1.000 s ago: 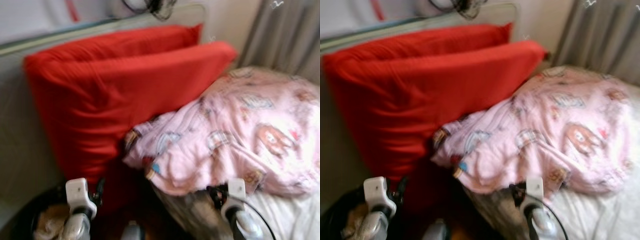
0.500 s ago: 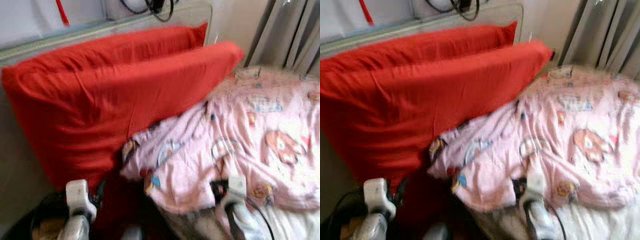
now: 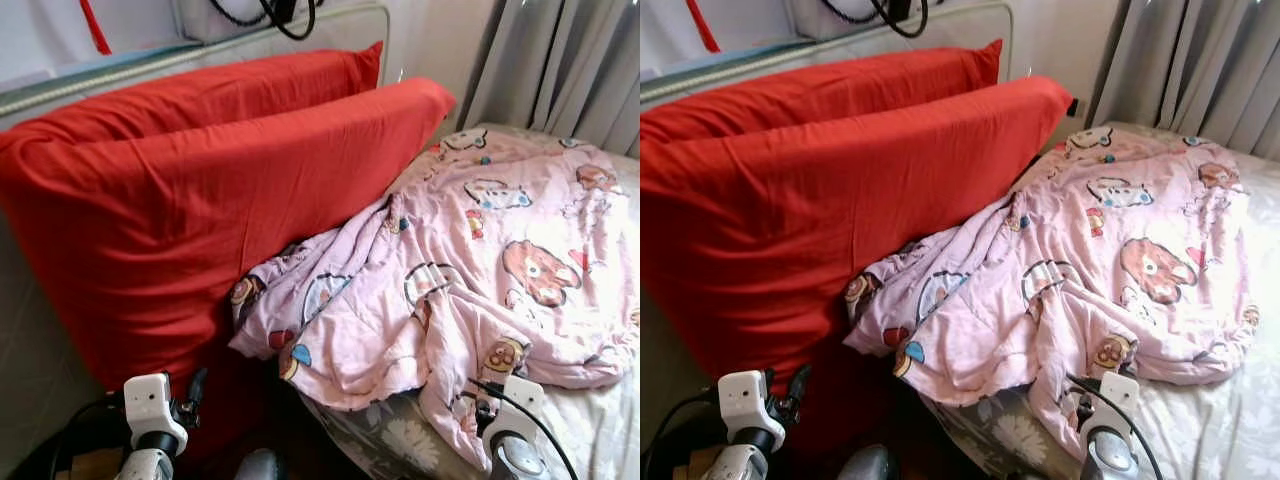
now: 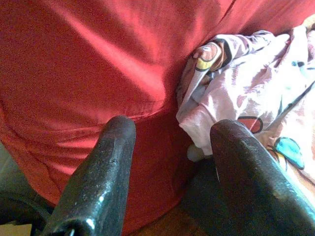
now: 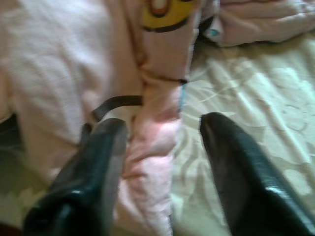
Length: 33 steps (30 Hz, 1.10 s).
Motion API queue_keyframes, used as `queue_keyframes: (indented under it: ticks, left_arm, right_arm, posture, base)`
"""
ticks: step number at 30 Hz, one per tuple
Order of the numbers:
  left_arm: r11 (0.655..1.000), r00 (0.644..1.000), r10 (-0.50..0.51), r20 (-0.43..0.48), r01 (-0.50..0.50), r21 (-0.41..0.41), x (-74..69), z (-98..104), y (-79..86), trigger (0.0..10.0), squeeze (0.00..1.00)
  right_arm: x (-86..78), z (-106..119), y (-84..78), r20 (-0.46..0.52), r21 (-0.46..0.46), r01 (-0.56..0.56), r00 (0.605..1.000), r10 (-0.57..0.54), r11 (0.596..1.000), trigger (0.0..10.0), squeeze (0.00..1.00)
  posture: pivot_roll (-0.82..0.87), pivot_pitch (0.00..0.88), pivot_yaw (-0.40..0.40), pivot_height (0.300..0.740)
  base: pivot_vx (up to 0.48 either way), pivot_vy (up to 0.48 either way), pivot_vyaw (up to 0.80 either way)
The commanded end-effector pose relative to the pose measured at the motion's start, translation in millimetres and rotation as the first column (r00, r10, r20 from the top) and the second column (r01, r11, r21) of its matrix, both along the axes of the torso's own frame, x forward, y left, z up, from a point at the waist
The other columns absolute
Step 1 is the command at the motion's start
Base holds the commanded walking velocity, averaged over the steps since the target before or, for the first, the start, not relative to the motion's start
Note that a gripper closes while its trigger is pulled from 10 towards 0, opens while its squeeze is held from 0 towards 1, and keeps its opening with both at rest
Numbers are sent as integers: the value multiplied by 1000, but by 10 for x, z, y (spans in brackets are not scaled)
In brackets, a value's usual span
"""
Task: Clean up the room
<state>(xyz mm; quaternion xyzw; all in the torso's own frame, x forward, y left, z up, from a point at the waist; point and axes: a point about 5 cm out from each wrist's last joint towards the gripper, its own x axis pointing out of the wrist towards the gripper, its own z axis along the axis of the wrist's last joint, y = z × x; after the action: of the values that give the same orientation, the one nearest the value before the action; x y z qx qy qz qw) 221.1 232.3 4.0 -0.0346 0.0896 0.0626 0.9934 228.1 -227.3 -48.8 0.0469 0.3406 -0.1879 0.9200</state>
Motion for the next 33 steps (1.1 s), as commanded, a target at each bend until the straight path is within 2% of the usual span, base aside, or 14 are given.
queue_keyframes:
  ticks: [1,5,8,15,16,17,18,25,33]
  left_arm:
    - [1000,1000,4,12,-4,-9,50,48,3,10000,0]
    - [1000,1000,7,14,-7,-5,84,74,34,10000,0]
    - [1000,999,9,39,-9,3,167,159,71,10000,0]
    - [1000,998,-6,68,6,0,240,243,4,10000,0]
    - [1000,998,-8,70,9,-1,249,249,-1,10000,0]
    - [1000,997,-11,75,12,-2,260,266,-4,10000,0]
    - [1000,996,-18,91,19,-1,305,314,-6,10000,0]
    - [1000,988,-17,153,18,-10,424,507,-38,10000,0]
    - [1000,986,-7,169,9,-15,290,569,-65,10000,0]
  right_arm:
    - [20,-2,31,-20,1,-30,999,30,1000,10000,1000]
    - [31,-1,21,-42,1,-38,998,38,999,10000,1000]
    - [67,16,28,-53,-7,-68,996,67,998,10000,1000]
    - [26,-21,43,-82,9,-83,993,84,996,10000,1000]
    - [21,-27,59,-81,17,-93,992,95,995,10000,443]
    - [19,-32,76,-75,25,-106,991,108,994,10000,125]
    - [32,-24,86,-69,18,-115,991,116,993,10000,0]
    - [24,-17,40,-67,3,-81,994,81,997,10000,0]
    - [-46,-41,-24,-57,21,-28,998,29,999,10000,0]
  posture:
    - [150,0,-11,635]
    - [154,0,-15,635]
    - [167,13,-22,635]
    - [184,67,-24,635]
    - [184,72,-22,635]
    - [184,73,-21,635]
    - [185,78,-21,635]
    - [187,130,-8,635]
    - [206,188,-1,635]
  base:
    - [0,0,0]
    - [0,0,0]
    - [0,0,0]
    - [0,0,0]
    - [0,0,0]
    - [0,0,0]
    - [0,0,0]
    - [0,0,0]
    - [0,0,0]
